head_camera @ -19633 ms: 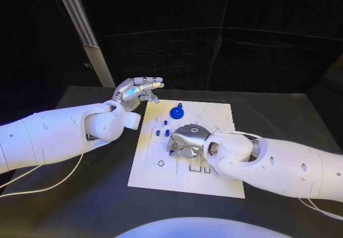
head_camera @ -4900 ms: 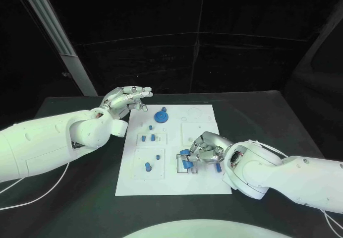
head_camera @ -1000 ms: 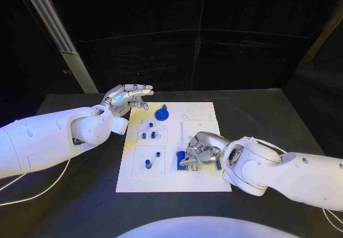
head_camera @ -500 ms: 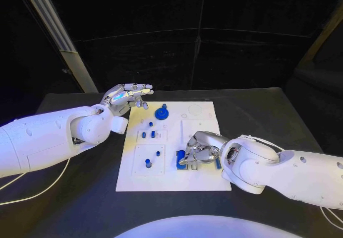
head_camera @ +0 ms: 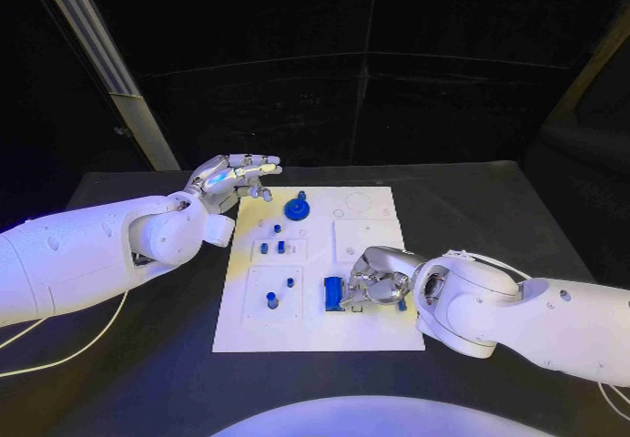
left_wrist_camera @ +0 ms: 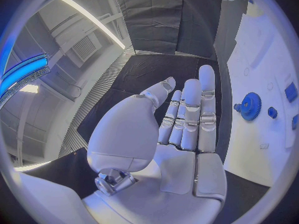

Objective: Assemble the parts on the task board

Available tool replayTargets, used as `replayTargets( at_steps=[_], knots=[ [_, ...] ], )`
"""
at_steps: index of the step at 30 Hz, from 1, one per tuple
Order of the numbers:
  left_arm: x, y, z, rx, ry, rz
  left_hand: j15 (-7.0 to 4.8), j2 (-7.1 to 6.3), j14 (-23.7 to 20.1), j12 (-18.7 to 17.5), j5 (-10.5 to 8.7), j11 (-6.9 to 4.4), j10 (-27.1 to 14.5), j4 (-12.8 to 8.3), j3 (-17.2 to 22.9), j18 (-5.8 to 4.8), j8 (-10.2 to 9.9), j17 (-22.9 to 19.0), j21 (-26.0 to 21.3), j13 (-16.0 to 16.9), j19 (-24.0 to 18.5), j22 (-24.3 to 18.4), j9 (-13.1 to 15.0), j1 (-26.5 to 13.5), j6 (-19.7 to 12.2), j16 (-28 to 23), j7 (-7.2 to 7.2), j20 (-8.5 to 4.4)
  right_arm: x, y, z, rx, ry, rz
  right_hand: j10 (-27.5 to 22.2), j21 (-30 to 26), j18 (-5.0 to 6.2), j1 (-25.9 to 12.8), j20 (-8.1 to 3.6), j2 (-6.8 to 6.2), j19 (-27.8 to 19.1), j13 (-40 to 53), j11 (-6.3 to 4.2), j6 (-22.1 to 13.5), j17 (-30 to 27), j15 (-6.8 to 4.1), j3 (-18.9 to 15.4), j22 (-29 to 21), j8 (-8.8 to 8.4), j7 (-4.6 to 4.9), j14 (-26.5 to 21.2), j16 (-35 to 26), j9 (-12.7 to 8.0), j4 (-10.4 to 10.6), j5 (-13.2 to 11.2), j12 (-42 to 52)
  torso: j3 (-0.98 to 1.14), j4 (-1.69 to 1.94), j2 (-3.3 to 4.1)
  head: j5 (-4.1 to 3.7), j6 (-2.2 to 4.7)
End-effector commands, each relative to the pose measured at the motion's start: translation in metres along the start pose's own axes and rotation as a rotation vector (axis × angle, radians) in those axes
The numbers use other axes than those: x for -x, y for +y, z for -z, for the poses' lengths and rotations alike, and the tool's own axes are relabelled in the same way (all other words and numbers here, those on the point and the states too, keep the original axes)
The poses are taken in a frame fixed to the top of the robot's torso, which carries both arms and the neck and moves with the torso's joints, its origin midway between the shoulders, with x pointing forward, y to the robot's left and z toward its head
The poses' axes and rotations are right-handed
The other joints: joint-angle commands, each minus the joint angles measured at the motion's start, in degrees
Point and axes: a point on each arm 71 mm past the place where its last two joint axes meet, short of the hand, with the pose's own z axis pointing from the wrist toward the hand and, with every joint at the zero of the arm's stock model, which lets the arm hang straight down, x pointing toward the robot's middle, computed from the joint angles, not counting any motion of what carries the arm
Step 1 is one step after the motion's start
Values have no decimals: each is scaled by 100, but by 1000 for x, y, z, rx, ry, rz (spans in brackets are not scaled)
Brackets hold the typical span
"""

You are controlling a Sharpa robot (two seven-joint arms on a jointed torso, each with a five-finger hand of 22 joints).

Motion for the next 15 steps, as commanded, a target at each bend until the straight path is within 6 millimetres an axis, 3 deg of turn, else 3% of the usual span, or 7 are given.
replayTargets(
  at_steps=[1,9,15],
  knots=[
    [-2,-1,0,1,25,-11,9,36,-27,31,26,16,-37,-25,-17,83,26,-5,-25,-9,36,-6,2,25,-29,39,6,11,0,-1,1,-10,15,14,48,28,-67,-41,-54,-3,332,6,-46,32,6,-29,-3,1148,32,12,325,22,8,-18,0,34,-1,-1,1,0,3],
    [-1,-1,0,-5,24,-16,9,36,-27,31,26,16,-37,-25,-17,83,26,-5,-25,-9,36,-6,2,25,-29,39,6,11,4,0,3,29,-38,-30,1,-8,-54,-244,-46,-112,295,-67,-7,-39,-71,-7,-123,1101,-14,65,307,-35,-2,62,15,-84,-2,4,3,-4,11],
    [-1,-1,1,-7,21,-17,9,36,-27,31,26,16,-37,-25,-17,83,26,-5,-25,-9,36,-6,2,25,-29,39,6,11,9,1,6,77,-83,-76,-24,-22,-49,-348,-20,-143,280,-82,21,-83,-86,19,-192,1084,-48,96,303,-52,-6,116,206,-125,-2,-8,2,-10,17]
  ],
)
